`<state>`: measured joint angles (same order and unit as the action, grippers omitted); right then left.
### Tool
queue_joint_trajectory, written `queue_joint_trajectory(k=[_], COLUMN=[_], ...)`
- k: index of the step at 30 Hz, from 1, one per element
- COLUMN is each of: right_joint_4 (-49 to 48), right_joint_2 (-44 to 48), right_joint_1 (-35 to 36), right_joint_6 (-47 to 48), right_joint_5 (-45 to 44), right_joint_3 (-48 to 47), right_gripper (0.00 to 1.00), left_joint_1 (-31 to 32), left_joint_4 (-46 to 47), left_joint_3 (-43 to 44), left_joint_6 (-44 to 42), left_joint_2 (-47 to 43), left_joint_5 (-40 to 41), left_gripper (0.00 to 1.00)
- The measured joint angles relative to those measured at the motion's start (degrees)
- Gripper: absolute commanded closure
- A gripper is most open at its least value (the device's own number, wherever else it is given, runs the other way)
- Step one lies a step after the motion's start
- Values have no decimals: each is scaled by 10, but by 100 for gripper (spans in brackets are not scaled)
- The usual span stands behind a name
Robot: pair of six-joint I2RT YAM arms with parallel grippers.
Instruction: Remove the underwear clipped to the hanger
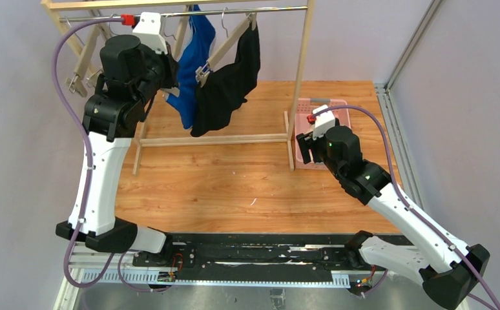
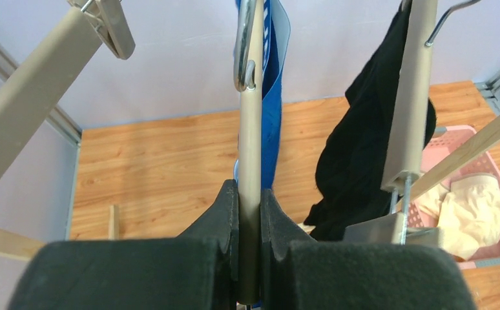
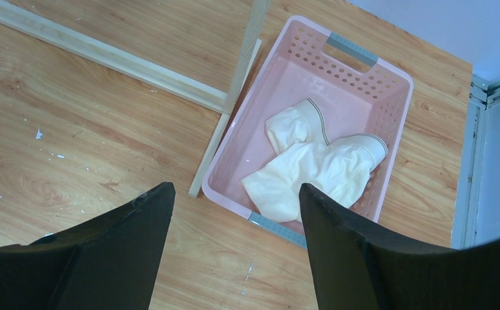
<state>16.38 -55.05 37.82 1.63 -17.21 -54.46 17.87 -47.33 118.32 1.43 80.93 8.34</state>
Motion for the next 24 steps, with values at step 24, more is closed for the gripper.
queue_joint_trajectory(k=[24], right_joint_4=[-28], right_joint_2=[-30], right_joint_1=[-2], right_joint_6=[1], right_joint_5=[-4], right_joint_3=[9], right_gripper=[15], left_joint_1=[0], left_joint_4=[-19], left_joint_3=[-456], left_joint_6=[-30], left_joint_2=[-289], left_joint_5=[-42], left_gripper=[100])
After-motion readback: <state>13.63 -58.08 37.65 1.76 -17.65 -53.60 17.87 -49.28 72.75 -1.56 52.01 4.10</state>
